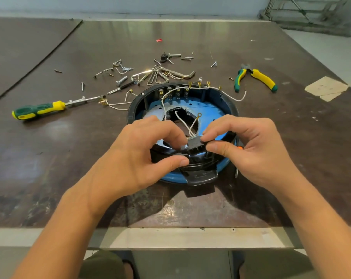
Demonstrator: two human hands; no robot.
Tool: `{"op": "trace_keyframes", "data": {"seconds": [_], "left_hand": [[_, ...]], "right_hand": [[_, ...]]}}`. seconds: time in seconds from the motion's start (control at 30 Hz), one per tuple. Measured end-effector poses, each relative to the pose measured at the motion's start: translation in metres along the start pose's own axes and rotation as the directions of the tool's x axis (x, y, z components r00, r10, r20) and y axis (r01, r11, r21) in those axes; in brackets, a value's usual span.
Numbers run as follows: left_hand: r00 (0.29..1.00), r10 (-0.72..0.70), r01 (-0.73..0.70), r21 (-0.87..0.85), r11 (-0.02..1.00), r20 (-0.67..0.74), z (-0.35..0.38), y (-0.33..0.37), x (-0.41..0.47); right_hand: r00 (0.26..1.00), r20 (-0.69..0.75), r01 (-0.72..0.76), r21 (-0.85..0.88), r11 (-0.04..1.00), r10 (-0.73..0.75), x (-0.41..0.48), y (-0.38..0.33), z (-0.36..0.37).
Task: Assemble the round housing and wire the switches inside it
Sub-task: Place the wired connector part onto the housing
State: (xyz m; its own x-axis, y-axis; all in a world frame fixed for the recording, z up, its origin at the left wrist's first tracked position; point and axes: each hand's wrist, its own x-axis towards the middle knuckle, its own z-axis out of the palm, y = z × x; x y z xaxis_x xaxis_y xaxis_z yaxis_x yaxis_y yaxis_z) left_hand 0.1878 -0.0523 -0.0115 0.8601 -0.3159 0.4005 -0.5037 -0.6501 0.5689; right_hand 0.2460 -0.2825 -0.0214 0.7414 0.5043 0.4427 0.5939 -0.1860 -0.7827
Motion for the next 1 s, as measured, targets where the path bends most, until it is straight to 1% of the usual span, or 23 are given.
{"op": "trace_keyframes", "data": {"seconds": [0.2, 0.47, 0.6, 0.87, 1.0], "left_hand": [[1.000, 0.027, -0.027, 0.007, 1.000, 0.000, 0.001, -0.002, 0.000], [0.997, 0.082, -0.082, -0.001, 0.997, 0.008, 0.002, -0.004, 0.000], [0.995, 0.102, -0.103, 0.026, 0.994, 0.020, 0.002, -0.005, -0.001], [0.995, 0.097, -0.096, 0.027, 0.995, -0.020, 0.006, -0.003, 0.000], [0.992, 0.129, -0.129, 0.056, 0.990, -0.004, 0.006, -0.004, 0.000]], "right_hand": [[1.000, 0.028, 0.013, -0.075, 0.997, -0.011, -0.002, 0.001, -0.004], [0.989, 0.125, 0.097, -0.122, 0.988, -0.082, 0.000, 0.000, -0.009], [0.975, 0.186, 0.154, -0.170, 0.973, -0.122, 0.000, 0.002, -0.011], [0.974, 0.201, 0.146, -0.196, 0.970, -0.106, 0.000, 0.008, -0.012], [0.975, 0.196, 0.146, -0.192, 0.971, -0.108, 0.000, 0.009, -0.012]]}}
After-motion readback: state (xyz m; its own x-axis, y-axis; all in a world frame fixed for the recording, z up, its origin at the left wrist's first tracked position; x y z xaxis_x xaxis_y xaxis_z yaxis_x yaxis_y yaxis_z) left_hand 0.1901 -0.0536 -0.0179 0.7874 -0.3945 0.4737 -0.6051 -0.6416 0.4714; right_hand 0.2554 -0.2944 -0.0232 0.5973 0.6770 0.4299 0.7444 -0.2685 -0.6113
